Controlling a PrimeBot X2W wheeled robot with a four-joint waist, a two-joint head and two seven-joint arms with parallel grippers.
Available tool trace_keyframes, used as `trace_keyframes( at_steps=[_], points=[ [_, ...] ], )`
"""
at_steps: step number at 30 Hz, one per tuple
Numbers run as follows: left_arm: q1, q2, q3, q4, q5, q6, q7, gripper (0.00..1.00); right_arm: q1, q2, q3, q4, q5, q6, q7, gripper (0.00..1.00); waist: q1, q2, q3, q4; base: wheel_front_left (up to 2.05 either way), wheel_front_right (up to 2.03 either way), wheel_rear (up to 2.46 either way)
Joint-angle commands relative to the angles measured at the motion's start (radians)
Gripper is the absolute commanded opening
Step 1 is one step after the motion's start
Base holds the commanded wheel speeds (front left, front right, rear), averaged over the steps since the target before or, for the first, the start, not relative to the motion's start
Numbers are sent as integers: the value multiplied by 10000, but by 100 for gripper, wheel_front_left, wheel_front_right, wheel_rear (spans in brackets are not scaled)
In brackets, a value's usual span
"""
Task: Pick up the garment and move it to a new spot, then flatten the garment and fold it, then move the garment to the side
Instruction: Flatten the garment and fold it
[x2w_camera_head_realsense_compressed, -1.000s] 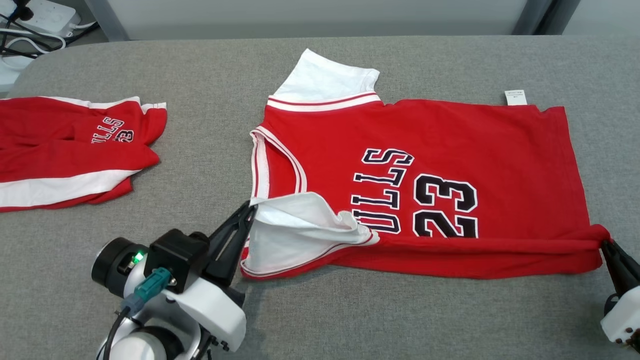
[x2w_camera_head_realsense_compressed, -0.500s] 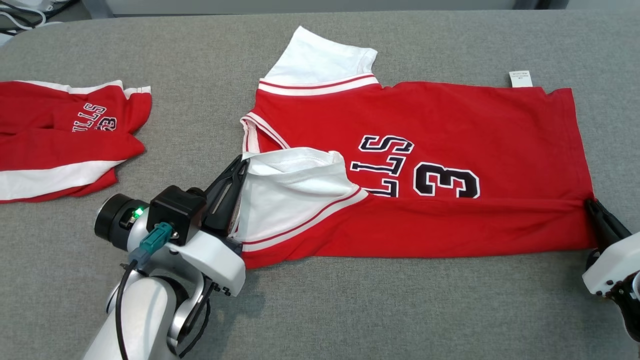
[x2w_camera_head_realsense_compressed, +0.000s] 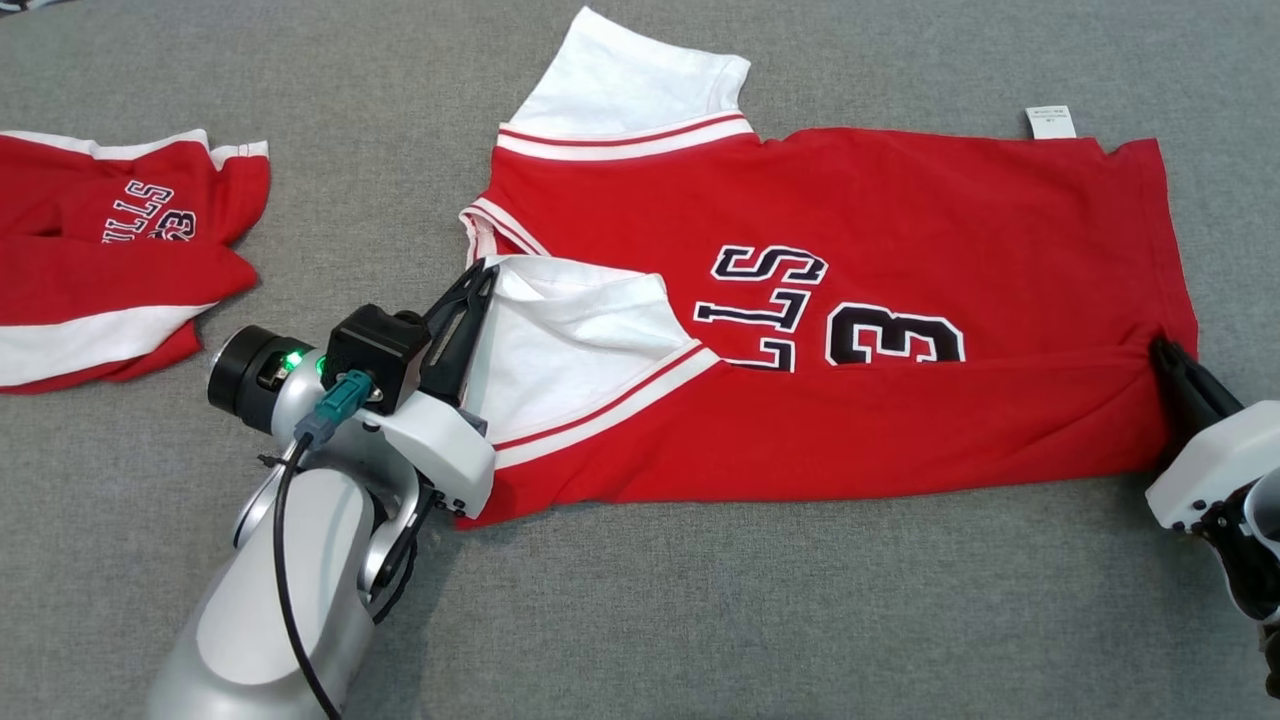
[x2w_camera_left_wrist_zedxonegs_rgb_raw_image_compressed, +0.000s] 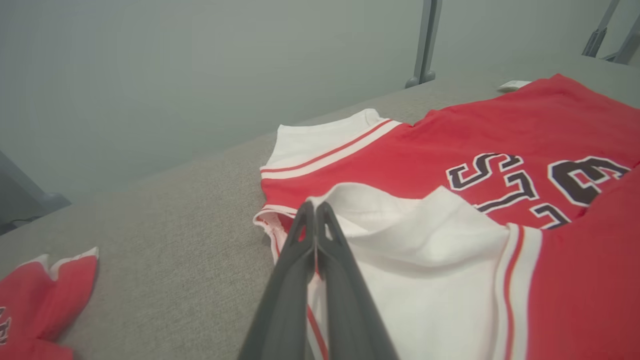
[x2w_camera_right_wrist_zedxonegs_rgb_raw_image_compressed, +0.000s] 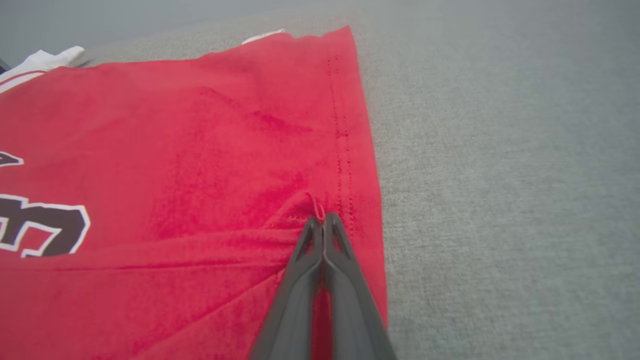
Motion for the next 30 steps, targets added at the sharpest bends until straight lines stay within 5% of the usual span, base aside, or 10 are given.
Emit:
trace_keyframes(
  at_steps=[1,4,6,8,9,11,12,13,22,30],
  points=[
    [-482,216,311,54,144,8,-169,0,-113,-270,243,-40,104,0,-187,0,0,0,47,-23,0,0,0],
    [-760,168,242,756,217,37,-362,4,-315,-281,440,165,203,0,-299,0,0,0,103,-41,0,0,0],
    [-953,130,209,1212,234,34,-518,21,-446,-282,567,312,261,0,-373,0,0,0,121,-44,0,0,0],
    [-1155,87,183,1638,258,49,-729,51,-569,-267,702,451,322,0,-446,0,0,0,131,-44,0,0,0],
    [-1249,58,175,1839,266,65,-844,100,-629,-254,759,521,362,0,-491,1,0,0,130,-43,0,0,0],
    [-1415,-3,155,2200,269,88,-1043,100,-751,-236,849,662,422,0,-622,44,0,0,124,-41,0,0,0],
    [-1493,-30,144,2354,273,98,-1138,100,-809,-222,872,742,445,0,-706,93,0,0,121,-39,0,0,0],
    [-1564,-59,133,2495,274,106,-1217,100,-856,-207,909,816,466,0,-779,100,0,0,111,-36,0,0,0],
    [-1596,-237,284,2679,122,401,-1708,100,-1044,-274,1176,1017,305,0,-1715,100,0,0,-220,-32,0,0,0],
    [-361,-307,1013,1130,-464,867,-1851,100,-549,-332,1173,-20,-421,0,-2456,100,0,0,-938,-60,0,0,0]
  ],
)
